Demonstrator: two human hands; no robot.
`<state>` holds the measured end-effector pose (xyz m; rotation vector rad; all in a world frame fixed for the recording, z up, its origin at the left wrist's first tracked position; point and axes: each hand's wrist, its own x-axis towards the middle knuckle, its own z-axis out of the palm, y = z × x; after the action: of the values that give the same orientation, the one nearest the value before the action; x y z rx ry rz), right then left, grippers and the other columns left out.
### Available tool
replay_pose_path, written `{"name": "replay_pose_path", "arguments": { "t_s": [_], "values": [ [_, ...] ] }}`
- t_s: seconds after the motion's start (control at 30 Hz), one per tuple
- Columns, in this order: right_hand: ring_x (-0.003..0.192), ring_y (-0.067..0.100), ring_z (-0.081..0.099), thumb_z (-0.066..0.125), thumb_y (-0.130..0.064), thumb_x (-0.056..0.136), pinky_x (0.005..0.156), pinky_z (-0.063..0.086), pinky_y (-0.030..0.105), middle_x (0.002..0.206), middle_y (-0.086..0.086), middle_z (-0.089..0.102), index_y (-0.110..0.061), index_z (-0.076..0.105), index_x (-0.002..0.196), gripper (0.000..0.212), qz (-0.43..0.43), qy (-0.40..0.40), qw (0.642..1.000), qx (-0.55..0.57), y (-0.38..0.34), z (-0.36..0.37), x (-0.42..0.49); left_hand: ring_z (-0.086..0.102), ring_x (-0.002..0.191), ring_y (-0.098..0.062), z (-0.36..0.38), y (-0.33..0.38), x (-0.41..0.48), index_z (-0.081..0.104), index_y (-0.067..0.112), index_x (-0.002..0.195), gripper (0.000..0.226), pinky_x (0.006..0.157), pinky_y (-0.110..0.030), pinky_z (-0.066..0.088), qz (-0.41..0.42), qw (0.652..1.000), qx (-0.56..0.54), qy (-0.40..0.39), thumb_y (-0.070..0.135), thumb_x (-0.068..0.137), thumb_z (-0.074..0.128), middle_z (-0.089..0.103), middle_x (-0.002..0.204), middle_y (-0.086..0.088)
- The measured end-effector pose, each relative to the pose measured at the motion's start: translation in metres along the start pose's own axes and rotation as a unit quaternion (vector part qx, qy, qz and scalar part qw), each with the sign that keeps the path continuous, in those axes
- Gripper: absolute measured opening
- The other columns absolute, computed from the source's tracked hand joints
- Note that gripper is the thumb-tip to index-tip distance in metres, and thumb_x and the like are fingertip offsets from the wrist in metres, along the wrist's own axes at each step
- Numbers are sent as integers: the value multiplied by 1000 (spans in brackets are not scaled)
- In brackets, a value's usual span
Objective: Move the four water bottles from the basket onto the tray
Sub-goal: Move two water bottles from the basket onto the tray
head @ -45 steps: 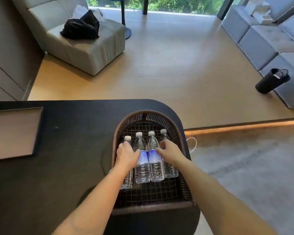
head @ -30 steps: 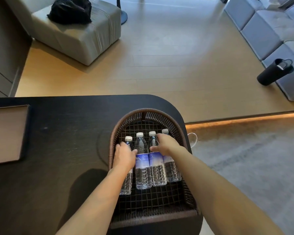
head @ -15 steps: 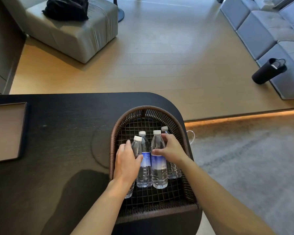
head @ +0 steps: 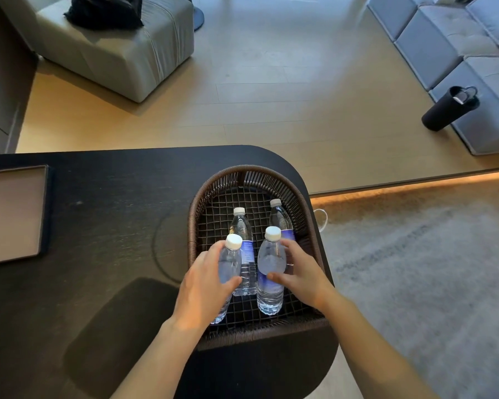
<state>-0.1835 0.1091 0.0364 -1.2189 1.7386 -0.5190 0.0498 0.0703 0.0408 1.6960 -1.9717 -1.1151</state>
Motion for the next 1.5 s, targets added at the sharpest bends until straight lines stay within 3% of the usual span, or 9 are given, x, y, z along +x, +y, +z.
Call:
{"name": "replay_pose_path", "arguments": {
  "t_s": [0.2,0.33,0.53,0.83,0.93,1.03,1.17,1.37,1.5],
  "values": [
    [121,0,62,86,-17,82,103,54,34,127,-19,66,-50,51,129,67,-46,99,994,10,-2,10,-23,62,121,-15,-6,-5,-5,48,17,150,85,100,-36,54,28,999,16,25,40,77,86,66,133,2],
    [116,6,64,90,-18,79,96,59,38,125,-10,66,-38,52,133,68,-55,156,986,3,-4,14,-44,66,104,-8,-15,-5,-15,60,19,135,70,88,-36,59,86,995,-18,40,36,74,89,70,114,8],
    [115,16,66,92,-24,76,91,61,32,128,-2,67,-29,54,135,70,-95,225,970,-18,-30,17,-82,65,111,-6,-31,11,-42,63,14,133,71,88,-23,58,155,982,-62,84,37,72,89,71,123,4],
    [121,10,62,89,-25,80,94,56,19,135,-5,64,-24,54,138,69,-178,305,936,-10,-81,66,-182,67,116,-17,-85,11,-131,60,18,137,73,89,-36,61,208,967,-79,126,32,73,90,70,128,-2],
    [110,-13,57,89,-25,80,83,46,1,122,-26,58,-39,48,131,67,-177,305,936,18,-104,93,-212,68,113,-15,-112,-7,-165,62,19,136,71,87,-37,62,220,962,-67,148,34,72,90,71,125,0],
    [107,-29,49,90,-22,79,83,43,-3,117,-35,51,-36,49,127,64,-192,281,940,30,-120,123,-229,70,107,-16,-141,-33,-195,65,15,131,67,85,-38,63,233,957,-47,166,35,72,90,73,121,-1],
    [110,-19,54,90,-23,79,84,49,4,120,-27,56,-33,52,130,64,-212,240,947,30,-149,162,-233,68,106,-13,-179,-71,-224,63,20,130,63,89,-34,61,199,962,-73,172,36,75,88,72,121,4],
    [109,-16,59,90,-22,78,84,52,8,119,-30,59,-35,53,129,65,-250,184,950,42,-202,221,-216,61,92,7,-237,-124,-245,58,36,125,61,83,-10,46,124,968,-92,200,33,74,90,63,109,21],
    [107,-7,61,90,-25,79,83,52,9,119,-22,60,-36,51,128,62,-265,156,951,30,-240,261,-190,62,93,-3,-279,-159,-247,58,33,122,59,85,-19,51,91,964,-92,231,27,74,90,62,107,17]
  ]
}}
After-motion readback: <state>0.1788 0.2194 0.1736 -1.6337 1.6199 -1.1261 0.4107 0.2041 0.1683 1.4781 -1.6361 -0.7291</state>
